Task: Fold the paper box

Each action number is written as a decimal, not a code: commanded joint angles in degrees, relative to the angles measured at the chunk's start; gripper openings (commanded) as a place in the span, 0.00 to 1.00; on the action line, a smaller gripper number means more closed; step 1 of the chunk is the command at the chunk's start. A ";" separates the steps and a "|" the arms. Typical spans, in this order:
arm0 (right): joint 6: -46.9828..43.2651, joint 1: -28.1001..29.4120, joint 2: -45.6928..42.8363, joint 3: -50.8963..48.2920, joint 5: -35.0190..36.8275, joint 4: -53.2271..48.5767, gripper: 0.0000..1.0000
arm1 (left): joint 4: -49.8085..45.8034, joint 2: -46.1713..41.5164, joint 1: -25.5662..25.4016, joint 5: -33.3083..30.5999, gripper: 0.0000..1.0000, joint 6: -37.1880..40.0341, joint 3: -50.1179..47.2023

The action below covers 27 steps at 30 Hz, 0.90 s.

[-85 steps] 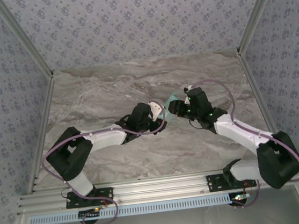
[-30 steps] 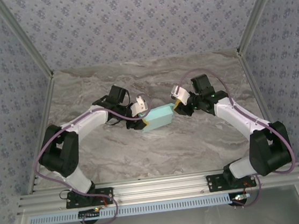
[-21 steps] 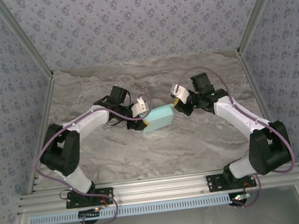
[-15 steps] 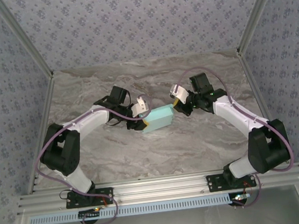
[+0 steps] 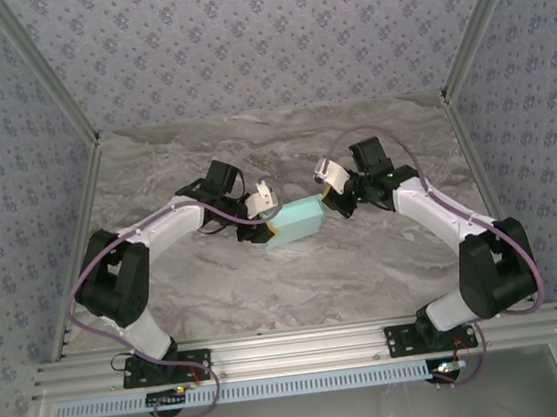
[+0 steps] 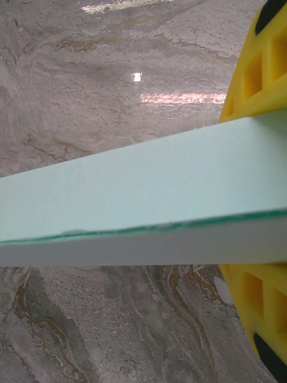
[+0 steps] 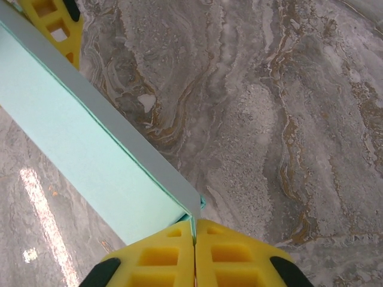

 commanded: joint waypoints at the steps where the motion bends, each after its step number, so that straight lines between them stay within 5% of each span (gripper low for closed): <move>1: 5.16 1.25 0.20 2.65 4.49 -1.08 0.07 | 1.95 0.08 -0.54 -0.26 0.31 -1.19 1.56; 12: 38.63 11.24 3.03 8.22 29.54 -6.28 0.02 | 7.55 0.83 -1.37 -5.00 0.31 -5.98 0.17; 27: 43.40 15.09 2.14 0.98 35.56 2.90 0.00 | 5.88 3.41 -1.61 -4.73 0.31 -6.34 1.79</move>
